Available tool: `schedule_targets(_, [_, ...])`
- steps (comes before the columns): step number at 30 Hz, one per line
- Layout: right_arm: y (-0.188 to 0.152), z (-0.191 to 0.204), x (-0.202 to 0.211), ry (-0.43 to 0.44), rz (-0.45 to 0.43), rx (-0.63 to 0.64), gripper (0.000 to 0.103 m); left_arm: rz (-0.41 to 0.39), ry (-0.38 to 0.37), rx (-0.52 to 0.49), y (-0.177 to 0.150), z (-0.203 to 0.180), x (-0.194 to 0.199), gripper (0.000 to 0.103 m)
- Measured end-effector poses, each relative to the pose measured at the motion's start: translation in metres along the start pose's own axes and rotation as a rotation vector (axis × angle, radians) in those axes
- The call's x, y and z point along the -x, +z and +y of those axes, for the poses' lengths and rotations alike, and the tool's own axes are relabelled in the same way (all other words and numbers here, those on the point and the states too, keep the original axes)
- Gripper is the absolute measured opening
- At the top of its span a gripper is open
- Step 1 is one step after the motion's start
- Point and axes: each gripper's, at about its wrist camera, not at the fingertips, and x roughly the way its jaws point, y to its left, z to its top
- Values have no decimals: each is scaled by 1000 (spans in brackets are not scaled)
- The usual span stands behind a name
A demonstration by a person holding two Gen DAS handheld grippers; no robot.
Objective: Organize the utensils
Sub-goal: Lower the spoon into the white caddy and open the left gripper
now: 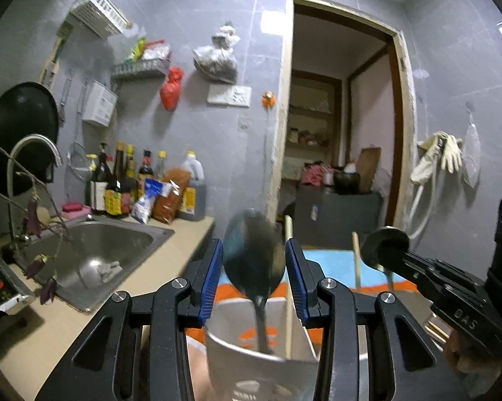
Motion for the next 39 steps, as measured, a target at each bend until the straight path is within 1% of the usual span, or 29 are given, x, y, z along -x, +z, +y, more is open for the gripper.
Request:
schedule_targets(3, [-1,-3,0,6,28,-22,4,43,-43,0,-2,-2,-1,34])
schedule_targets(8, [-2,-6,1,20,66,-53,6,85,-79,17,-8,-3,2,34])
schedule_targets(11, [-2,-8,4,29,73,-66,11,94,-94,41,-9,0,4,37])
schedule_targets(12, [-2,-8,6,31,72,-69,15,97,-97,49,-9,0,6,38])
schedule_targets(13, [-1,-8,9,36,68,-74,20,99,-99,54,-8,0,6,41])
schedule_targets(14, [0,-9,12,38,63,-79,20,103,-101,61,-8,1,8,44])
schedule_targets(18, [5,-11,23,40,42,-87,20,109,-114,97,-4,2,13,51])
schedule_targets(20, [8,-14,30,36,31,-91,21,105,-117,108,-1,1,17,59])
schedule_targets(21, [10,-16,35,31,24,-92,22,101,-117,110,1,0,19,60])
schedule_targets(23, [13,-20,45,18,10,-93,25,91,-119,109,5,-4,24,67])
schedule_targets(24, [14,-22,49,13,4,-94,33,86,-121,106,7,-6,26,69])
schedule_targets(25, [16,-25,54,7,-4,-94,48,81,-122,104,9,-8,27,74])
schedule_targets(26, [17,-28,62,-2,-19,-90,53,72,-125,99,11,-12,30,78])
schedule_targets(30, [22,-36,82,-50,-47,-56,57,53,-131,83,15,-28,34,89])
schedule_targets(32, [25,-42,95,-74,-66,-49,67,40,-130,72,16,-39,37,95])
schedule_targets(33, [26,-44,101,-86,-76,-44,75,33,-130,66,16,-43,38,95])
schedule_targets(34, [27,-47,109,-102,-90,-35,80,26,-128,58,16,-49,39,97])
schedule_targets(35, [28,-50,116,-118,-99,-23,81,18,-127,47,16,-54,40,98])
schedule_targets(36, [28,-52,122,-129,-104,-13,85,11,-129,37,16,-59,41,99])
schedule_targets(37, [28,-54,130,-145,-111,3,91,4,-138,29,15,-64,42,100])
schedule_targets(38, [28,-55,137,-160,-120,17,95,-1,-149,25,14,-68,43,101])
schedule_targets(39, [28,-57,143,-171,-128,27,103,-3,-164,22,12,-73,43,101])
